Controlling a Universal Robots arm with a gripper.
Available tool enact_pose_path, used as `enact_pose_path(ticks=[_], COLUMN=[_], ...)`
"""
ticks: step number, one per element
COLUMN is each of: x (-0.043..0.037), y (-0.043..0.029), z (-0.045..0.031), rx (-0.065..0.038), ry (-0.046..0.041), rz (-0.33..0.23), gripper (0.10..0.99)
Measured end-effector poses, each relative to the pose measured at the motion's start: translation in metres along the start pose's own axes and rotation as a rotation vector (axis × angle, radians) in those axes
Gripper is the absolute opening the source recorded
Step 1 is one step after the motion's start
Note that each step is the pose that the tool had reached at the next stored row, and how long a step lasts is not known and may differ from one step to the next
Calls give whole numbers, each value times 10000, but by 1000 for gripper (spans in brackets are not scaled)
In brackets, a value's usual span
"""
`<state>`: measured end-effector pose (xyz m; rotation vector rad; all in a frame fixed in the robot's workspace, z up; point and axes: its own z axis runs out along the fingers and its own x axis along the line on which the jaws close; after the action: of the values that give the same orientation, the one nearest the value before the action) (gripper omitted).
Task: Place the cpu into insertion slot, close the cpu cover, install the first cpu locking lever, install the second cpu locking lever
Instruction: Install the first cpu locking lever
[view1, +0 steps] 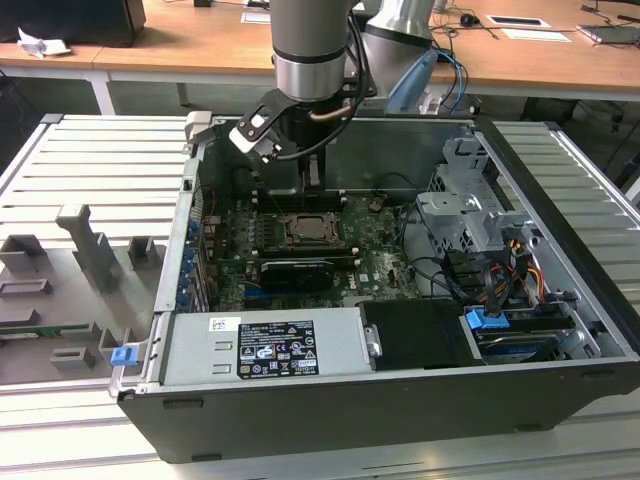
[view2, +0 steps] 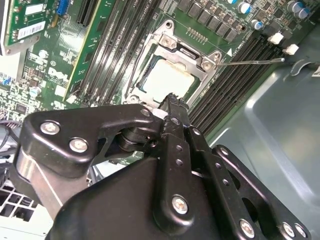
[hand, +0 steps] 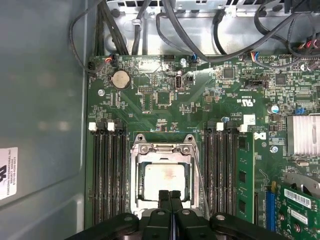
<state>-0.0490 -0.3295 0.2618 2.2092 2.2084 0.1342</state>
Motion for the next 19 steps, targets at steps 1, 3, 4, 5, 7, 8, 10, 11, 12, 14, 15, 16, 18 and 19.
enact_pose_path(ticks=[1, 3, 4, 5, 7, 8, 10, 11, 12, 14, 15, 16, 18, 19], x=[0, 2, 3, 3, 5, 5, 6, 6, 6, 6, 6, 6, 6, 6], y=[1, 2, 4, 5, 7, 8, 9, 9, 9, 9, 9, 9, 9, 9], z=[-9, -32, -55, -71, -99, -107, -122, -122, -123, -124, -124, -123, -124, -124], rx=[0, -1, 0, 0, 0, -1, -2, 0, 2, 18, 22, 28, 37, 41], ry=[0, 1, 1, 0, 0, 0, 3, 5, 7, 24, 31, 40, 53, 59], rz=[0, 0, 0, 0, 0, 0, -2, -29, -70, -347, -433, -555, -746, -819], gripper=[106, 106, 106, 106, 106, 106, 106, 106, 106, 106, 106, 106, 106, 106])
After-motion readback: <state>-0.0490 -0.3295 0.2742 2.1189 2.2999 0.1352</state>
